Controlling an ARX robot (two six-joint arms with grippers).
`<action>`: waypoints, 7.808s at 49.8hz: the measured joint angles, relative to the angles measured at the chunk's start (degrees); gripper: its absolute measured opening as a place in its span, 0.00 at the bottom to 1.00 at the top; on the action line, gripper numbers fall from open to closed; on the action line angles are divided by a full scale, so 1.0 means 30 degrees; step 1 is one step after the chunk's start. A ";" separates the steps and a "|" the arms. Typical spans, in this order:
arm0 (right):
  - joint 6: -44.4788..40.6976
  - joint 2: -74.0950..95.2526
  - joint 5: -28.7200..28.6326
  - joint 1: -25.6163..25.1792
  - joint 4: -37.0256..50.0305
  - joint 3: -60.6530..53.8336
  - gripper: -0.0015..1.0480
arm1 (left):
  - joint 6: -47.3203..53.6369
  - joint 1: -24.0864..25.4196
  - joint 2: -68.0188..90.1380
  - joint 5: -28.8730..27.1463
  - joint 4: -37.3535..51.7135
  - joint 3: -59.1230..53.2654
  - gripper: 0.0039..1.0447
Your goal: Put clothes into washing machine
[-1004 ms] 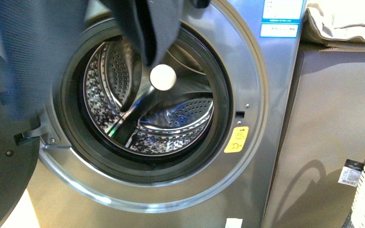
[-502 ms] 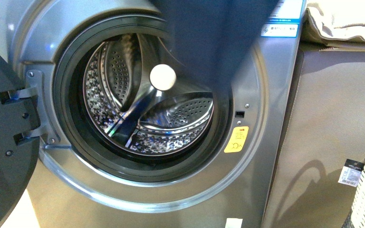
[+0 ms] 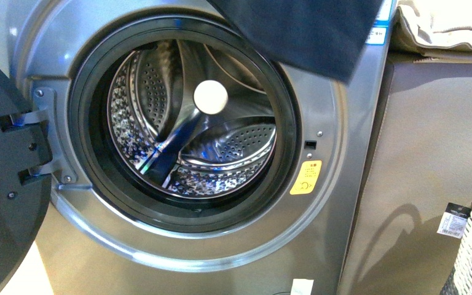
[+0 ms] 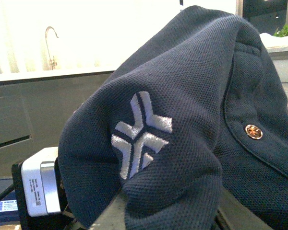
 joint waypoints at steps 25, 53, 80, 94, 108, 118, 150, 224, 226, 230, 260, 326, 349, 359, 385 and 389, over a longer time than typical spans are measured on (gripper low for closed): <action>0.0262 -0.0007 -0.0408 0.0175 -0.0007 0.0000 0.94 | -0.1348 0.2361 -0.0750 -0.2295 0.0066 -0.2280 0.14; -0.1392 -0.9442 0.9602 -0.3388 0.0080 -1.4360 0.21 | -0.1559 0.2994 -0.1042 -0.1253 0.1574 -0.7337 0.14; -0.1501 -1.4673 0.5719 -0.7402 0.2841 -2.3241 0.02 | -0.1224 0.3526 0.1581 -0.1821 0.3344 -1.0382 0.14; -0.1501 -1.6633 0.4561 -0.8612 0.3002 -2.5390 0.02 | -0.0743 0.3300 0.3876 -0.2535 0.3767 -1.0229 0.14; -0.1501 -1.8396 0.2586 -1.0703 0.2674 -2.6680 0.02 | -0.0109 0.3053 0.6732 -0.4138 0.2761 -0.8313 0.14; -0.1501 -1.9482 0.2514 -1.0717 0.2164 -2.7321 0.02 | 0.0670 0.2834 0.8706 -0.5166 0.1880 -0.5588 0.14; -0.1515 -2.2789 0.2514 -1.0724 0.0466 -2.8727 0.02 | 0.0852 0.3024 1.6298 -0.9449 -0.3075 0.7781 0.14; -0.1530 -2.6498 0.2506 -1.0724 -0.3366 -2.8713 0.93 | 0.0306 0.3198 1.6517 -0.9457 -0.5865 0.8145 0.94; -0.1515 -2.6498 0.2506 -1.0724 -0.3366 -2.8713 0.94 | 0.0350 0.3118 1.5912 -0.9457 -0.5486 0.7140 0.94; -0.1523 -2.6498 0.2506 -1.0724 -0.3366 -2.8713 0.92 | 0.0466 0.2914 1.4630 -0.9449 -0.5027 0.5136 0.94; -0.1515 -2.6498 0.2506 -1.0724 -0.3366 -2.8713 0.93 | 0.2914 0.3075 -0.0772 -0.6768 -0.4685 -0.9267 0.94; -0.1515 -2.6498 0.2506 -1.0724 -0.3366 -2.8713 0.32 | 0.5217 0.6207 -1.7719 -0.5355 -0.7242 -2.3533 0.03; -0.1537 -2.6498 0.2506 -1.0724 -0.3366 -2.8713 0.06 | 0.5217 0.6207 -2.2986 -0.5362 -1.2145 -2.3540 0.03; -0.1537 -2.6498 0.2506 -1.0724 -0.3366 -2.8713 0.39 | 0.5217 0.6207 -2.4494 -0.5362 -1.3624 -2.3547 0.03; -0.1530 -2.6498 0.2506 -1.0724 -0.3366 -2.8713 0.93 | 0.5217 0.6207 -3.0061 -0.5326 -1.9343 -2.3540 0.03; -0.1523 -2.6498 0.2506 -1.0724 -0.3366 -2.8713 0.93 | 0.5217 0.6207 -3.0148 -0.5333 -1.9402 -2.3540 0.03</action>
